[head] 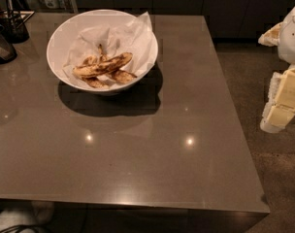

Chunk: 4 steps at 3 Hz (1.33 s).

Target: Pick banana from white bowl

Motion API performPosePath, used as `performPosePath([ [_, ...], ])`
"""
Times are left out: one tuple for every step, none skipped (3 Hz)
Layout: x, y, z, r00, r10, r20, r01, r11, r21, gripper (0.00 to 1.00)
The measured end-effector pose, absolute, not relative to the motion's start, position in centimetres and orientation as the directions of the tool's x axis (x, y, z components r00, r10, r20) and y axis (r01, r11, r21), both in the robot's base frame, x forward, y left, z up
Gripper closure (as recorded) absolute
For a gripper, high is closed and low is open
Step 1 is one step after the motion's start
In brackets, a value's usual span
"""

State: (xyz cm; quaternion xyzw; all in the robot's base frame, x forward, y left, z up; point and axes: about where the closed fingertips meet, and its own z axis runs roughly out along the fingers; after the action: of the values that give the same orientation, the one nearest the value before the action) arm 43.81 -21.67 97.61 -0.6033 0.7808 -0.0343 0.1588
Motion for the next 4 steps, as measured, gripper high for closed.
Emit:
performPosePath([
  [43.8, -21.7, 97.6, -0.222, -0.953, -0.207, -0.931, 0.270, -0.245, 0.00],
  [45.0, -20.6, 98.5, -0.203, -0.959, -0.200, -0.933, 0.251, -0.258, 0.00],
  [47.4, -18.5, 99.3, -0.147, -0.974, -0.174, -0.948, 0.189, -0.258, 0.00],
  [49.8, -15.1, 99.4, -0.042, -0.990, -0.133, -0.963, 0.076, -0.260, 0.00],
])
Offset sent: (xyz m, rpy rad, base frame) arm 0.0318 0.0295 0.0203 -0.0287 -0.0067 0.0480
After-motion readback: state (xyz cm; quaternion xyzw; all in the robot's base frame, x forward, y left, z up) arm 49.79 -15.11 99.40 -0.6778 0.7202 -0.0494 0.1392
